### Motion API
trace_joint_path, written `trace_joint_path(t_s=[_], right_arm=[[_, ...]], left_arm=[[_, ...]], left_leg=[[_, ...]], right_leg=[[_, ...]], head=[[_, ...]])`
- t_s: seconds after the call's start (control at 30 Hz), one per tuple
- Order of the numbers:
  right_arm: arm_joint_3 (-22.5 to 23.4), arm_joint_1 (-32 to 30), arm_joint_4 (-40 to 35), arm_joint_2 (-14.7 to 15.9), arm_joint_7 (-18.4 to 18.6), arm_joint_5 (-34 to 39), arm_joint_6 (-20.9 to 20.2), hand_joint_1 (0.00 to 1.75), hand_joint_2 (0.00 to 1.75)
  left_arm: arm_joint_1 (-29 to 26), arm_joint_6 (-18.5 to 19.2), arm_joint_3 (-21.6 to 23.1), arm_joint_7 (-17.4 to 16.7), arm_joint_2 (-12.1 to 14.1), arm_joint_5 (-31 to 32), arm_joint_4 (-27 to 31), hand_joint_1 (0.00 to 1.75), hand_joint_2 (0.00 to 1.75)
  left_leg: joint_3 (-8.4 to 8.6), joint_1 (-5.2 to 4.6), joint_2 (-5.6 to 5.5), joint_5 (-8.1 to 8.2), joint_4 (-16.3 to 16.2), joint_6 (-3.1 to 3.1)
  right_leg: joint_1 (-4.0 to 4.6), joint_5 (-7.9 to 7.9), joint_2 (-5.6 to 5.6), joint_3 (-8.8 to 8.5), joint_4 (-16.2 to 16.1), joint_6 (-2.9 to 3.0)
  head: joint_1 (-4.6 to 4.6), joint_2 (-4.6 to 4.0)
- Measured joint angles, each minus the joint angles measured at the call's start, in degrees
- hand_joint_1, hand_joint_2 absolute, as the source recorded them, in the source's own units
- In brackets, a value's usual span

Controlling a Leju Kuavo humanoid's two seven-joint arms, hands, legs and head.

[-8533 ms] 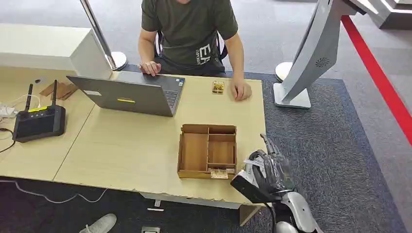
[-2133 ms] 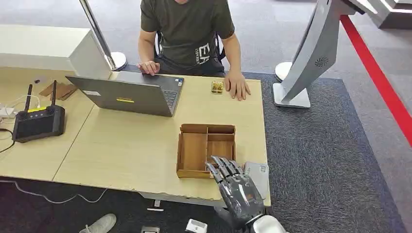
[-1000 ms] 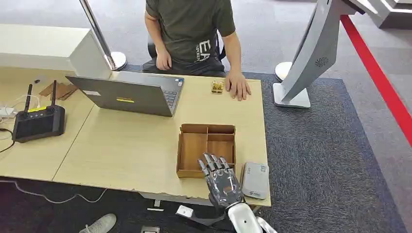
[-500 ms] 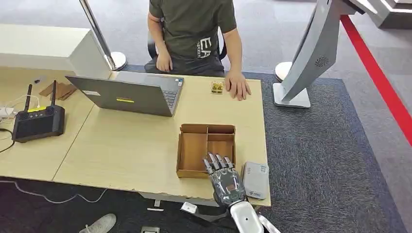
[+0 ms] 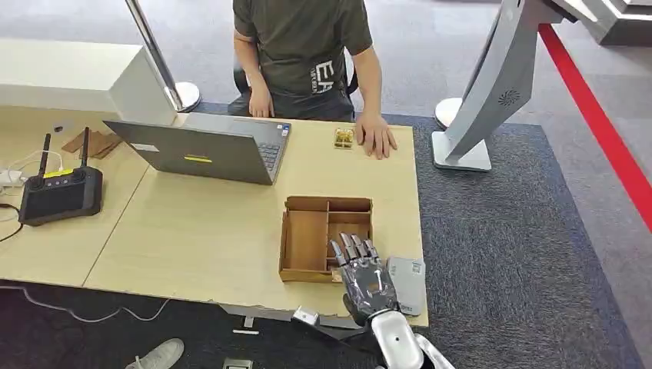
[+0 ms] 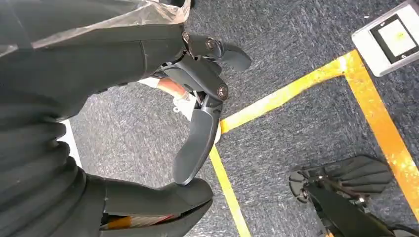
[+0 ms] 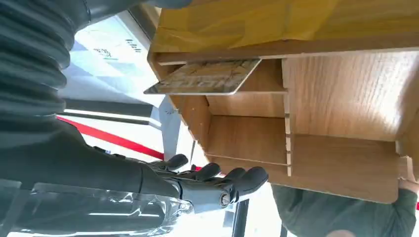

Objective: Pass the card to the sensor for recognition and then transmit it.

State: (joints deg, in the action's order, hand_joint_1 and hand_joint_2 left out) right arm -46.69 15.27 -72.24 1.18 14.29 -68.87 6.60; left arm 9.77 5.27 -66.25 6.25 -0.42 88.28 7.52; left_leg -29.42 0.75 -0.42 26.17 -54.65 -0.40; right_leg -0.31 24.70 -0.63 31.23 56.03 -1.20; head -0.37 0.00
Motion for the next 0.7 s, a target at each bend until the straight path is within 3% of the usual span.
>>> trace_joint_path(t_s=[0.7], right_arm=[[0.11,-0.11,-2.95,0.00,0.00,0.52,-1.29,0.00,1.75]], left_arm=[[-0.01,0.00,-0.02,-0.02,0.00,-0.02,0.04,0.00,1.75]], left_leg=[[0.00,0.00,0.00,0.00,0.00,0.00]], right_leg=[[0.00,0.00,0.00,0.00,0.00,0.00]], head=[[0.00,0.00]])
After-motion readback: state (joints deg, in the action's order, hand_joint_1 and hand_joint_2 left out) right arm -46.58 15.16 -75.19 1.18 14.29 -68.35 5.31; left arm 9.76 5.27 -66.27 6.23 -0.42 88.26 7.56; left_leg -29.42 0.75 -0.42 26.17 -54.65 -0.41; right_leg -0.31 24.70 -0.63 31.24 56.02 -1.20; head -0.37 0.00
